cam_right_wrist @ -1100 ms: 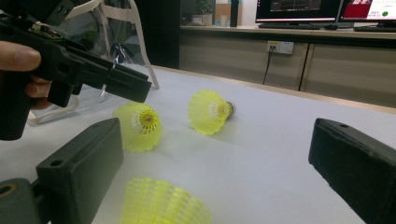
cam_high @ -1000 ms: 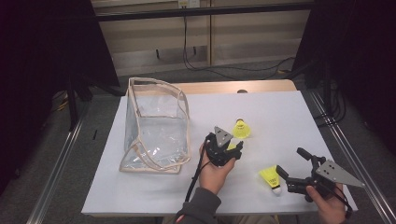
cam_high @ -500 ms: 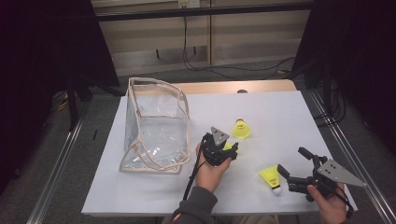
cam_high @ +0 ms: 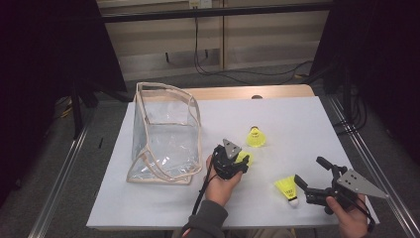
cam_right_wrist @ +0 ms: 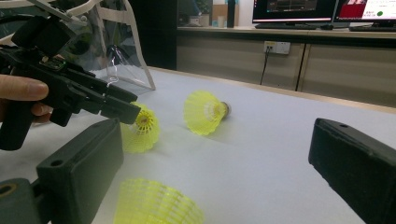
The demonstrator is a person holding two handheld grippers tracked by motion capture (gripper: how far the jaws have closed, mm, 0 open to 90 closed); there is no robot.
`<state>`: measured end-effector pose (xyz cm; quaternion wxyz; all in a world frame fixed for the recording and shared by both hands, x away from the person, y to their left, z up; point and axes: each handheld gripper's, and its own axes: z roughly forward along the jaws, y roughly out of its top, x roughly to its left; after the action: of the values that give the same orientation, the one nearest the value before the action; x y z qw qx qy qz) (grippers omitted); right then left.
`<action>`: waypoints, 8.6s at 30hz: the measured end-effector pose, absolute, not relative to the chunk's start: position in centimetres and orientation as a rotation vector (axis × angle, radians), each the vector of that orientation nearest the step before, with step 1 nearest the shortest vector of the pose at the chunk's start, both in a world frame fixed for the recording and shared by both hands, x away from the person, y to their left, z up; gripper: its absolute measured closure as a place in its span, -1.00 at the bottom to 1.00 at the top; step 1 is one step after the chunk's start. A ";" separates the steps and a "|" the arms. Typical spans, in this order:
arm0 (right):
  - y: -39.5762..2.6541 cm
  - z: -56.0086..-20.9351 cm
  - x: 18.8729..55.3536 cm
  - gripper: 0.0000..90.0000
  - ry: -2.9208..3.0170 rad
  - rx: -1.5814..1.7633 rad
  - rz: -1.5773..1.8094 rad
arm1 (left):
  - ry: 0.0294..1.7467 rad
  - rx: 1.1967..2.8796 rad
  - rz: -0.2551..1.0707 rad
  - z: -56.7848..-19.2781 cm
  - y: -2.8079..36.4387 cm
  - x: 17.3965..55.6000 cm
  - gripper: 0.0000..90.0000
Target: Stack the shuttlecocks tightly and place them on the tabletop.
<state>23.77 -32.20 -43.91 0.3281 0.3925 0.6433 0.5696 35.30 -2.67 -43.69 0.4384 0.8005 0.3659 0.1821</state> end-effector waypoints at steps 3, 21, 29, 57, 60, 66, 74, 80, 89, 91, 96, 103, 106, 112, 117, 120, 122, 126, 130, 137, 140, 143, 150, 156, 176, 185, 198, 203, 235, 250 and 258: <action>-32.2 -43.9 23.8 -0.94 1.682 1.027 1.492 | 0.921 1.992 0.476 -43.8 -2.7 35.4 0.17; -32.3 -43.9 23.7 -0.94 1.680 1.028 1.493 | 0.976 1.909 0.580 -43.5 -1.9 36.4 0.68; -32.3 -43.9 23.7 -0.94 1.678 1.027 1.494 | 1.064 1.854 0.625 -43.6 -1.3 37.1 0.71; -32.5 -43.8 23.6 -0.94 1.671 1.034 1.503 | 1.080 1.856 0.704 -42.5 -2.6 39.3 0.95; -32.6 -43.8 23.6 -0.94 1.669 1.040 1.504 | 1.106 1.854 0.726 -42.2 -2.3 39.5 0.95; -32.6 -43.8 23.6 -0.94 1.669 1.038 1.505 | 1.155 1.872 0.795 -41.7 -2.0 39.5 0.96; -32.5 -43.9 23.6 -0.94 1.672 1.036 1.504 | 1.170 1.923 0.848 -42.2 -2.1 39.8 0.95; -32.6 -43.8 23.6 -0.94 1.668 1.039 1.508 | 1.174 1.923 0.838 -42.2 -1.9 39.9 0.95; -32.6 -43.8 23.6 -0.94 1.668 1.036 1.509 | 1.199 1.909 0.870 -42.0 -1.7 39.9 0.95; -32.6 -43.8 23.6 -0.94 1.666 1.035 1.506 | 1.221 1.901 0.885 -42.0 -1.7 39.9 0.95; -32.6 -43.8 23.6 -0.94 1.666 1.036 1.508 | 1.273 1.900 0.927 -42.1 -1.7 39.9 0.95; -32.6 -43.8 23.6 -0.94 1.670 1.031 1.507 | 1.261 1.895 0.907 -42.3 -1.7 40.1 0.83; -32.5 -43.8 23.5 -0.94 1.670 1.030 1.508 | 1.250 1.882 0.826 -42.5 -1.8 40.4 0.68; -32.6 -43.8 23.6 -0.94 1.663 1.039 1.509 | 1.198 1.898 0.757 -42.3 -2.6 40.5 0.54; -32.8 -43.8 23.5 -0.94 1.663 1.035 1.509 | 1.185 1.899 0.708 -42.5 -2.8 40.8 0.49; -32.8 -43.8 23.5 -0.94 1.663 1.037 1.508 | 1.167 1.900 0.692 -42.6 -2.9 40.8 0.43; -32.7 -43.8 23.5 -0.94 1.666 1.037 1.508 | 1.167 1.906 0.687 -42.5 -2.9 40.9 0.40; -32.6 -43.7 23.5 -0.94 1.667 1.030 1.504 | 1.157 1.912 0.685 -42.2 -3.0 41.2 0.35; -32.9 -43.7 23.5 -0.94 1.656 1.041 1.505 | 1.149 1.920 0.677 -42.2 -3.3 41.4 0.34; -33.1 -43.7 23.4 -0.94 1.649 1.047 1.505 | 1.142 1.927 0.668 -42.3 -4.0 41.8 0.36; -33.1 -43.7 23.4 -0.94 1.650 1.041 1.505 | 1.145 1.912 0.661 -41.9 -3.9 41.9 0.40; -33.2 -43.6 23.4 -0.94 1.648 1.040 1.507 | 1.144 1.909 0.655 -41.6 -3.9 42.1 0.46; -33.2 -43.7 23.4 -0.94 1.648 1.052 1.512 | 1.144 1.931 0.641 -41.6 -3.9 42.2 0.52; -33.1 -43.6 23.4 -0.94 1.648 1.044 1.510 | 1.136 1.932 0.649 -41.4 -3.9 42.3 0.58; -33.3 -43.6 23.4 -0.94 1.643 1.051 1.513 | 1.118 1.986 0.486 -40.3 -3.9 42.0 0.99; -33.1 -43.6 23.4 -0.94 1.641 1.051 1.521 | 1.092 2.000 0.397 -39.8 -3.3 40.8 1.00; -33.4 -43.4 23.3 -0.94 1.626 1.058 1.519 | 1.074 2.040 0.309 -40.0 -3.3 39.9 1.00; -33.6 -43.4 23.2 -0.94 1.614 1.065 1.523 | 1.059 2.057 0.298 -40.1 -3.6 39.5 1.00; -33.6 -43.4 23.3 -0.94 1.617 1.065 1.528 | 1.150 2.102 0.349 -40.5 -4.1 42.8 1.00; -33.6 -43.4 23.3 -0.94 1.618 1.066 1.533 | 1.152 2.063 0.368 -40.5 -4.4 43.5 0.97; -33.6 -43.5 23.4 -0.94 1.622 1.063 1.529 | 1.142 2.079 0.367 -40.4 -4.4 43.2 0.96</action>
<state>23.38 -33.55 -43.49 0.3300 0.4063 0.6201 0.5844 43.20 -4.43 -40.41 0.3622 0.8075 0.4433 0.1424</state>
